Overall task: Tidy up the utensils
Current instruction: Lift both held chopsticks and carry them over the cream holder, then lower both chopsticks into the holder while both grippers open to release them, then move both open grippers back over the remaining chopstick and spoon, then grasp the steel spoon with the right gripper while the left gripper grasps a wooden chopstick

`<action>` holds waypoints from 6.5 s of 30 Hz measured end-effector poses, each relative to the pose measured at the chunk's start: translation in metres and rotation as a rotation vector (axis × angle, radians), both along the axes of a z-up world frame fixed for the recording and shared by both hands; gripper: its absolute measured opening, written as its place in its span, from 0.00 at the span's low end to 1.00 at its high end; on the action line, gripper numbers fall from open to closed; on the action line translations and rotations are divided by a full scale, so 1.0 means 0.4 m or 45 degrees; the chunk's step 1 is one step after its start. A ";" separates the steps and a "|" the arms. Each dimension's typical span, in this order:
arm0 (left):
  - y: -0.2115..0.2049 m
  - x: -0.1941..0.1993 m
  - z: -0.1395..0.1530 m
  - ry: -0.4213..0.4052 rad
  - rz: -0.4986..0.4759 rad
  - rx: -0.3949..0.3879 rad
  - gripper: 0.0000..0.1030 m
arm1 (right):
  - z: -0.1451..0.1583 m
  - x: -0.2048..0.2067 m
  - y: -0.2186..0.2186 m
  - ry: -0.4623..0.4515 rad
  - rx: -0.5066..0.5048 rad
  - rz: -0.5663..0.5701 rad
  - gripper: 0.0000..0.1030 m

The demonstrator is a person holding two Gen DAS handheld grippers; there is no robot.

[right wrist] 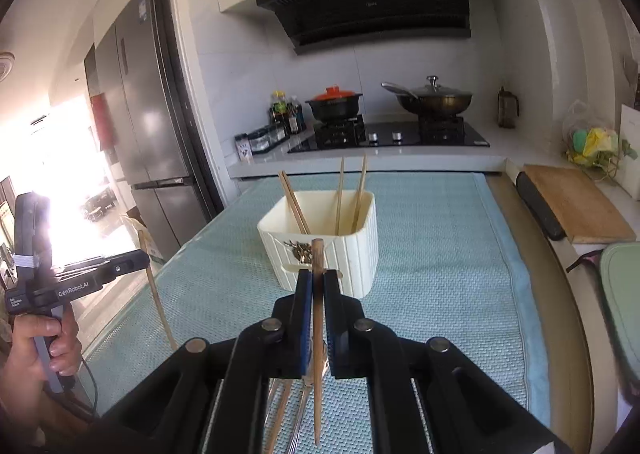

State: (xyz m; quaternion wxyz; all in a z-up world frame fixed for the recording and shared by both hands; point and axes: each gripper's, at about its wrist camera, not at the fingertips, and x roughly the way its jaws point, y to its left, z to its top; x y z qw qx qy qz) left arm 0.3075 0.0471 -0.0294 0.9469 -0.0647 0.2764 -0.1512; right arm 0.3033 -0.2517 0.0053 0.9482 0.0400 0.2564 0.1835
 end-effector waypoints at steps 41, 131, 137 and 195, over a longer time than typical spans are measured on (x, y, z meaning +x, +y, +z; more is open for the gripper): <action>0.006 0.000 0.107 -0.132 -0.001 -0.062 0.04 | 0.091 -0.044 0.037 -0.199 -0.028 -0.038 0.06; -0.108 -0.207 -0.303 0.352 0.228 0.183 0.99 | -0.263 -0.332 -0.035 0.068 -0.223 -0.325 0.66; -0.119 -0.214 -0.304 0.352 0.231 0.200 0.99 | -0.278 -0.319 0.000 0.081 -0.218 -0.286 0.66; -0.122 0.060 -0.456 0.569 0.310 0.279 0.99 | -0.453 -0.062 0.092 0.528 -0.367 -0.111 0.14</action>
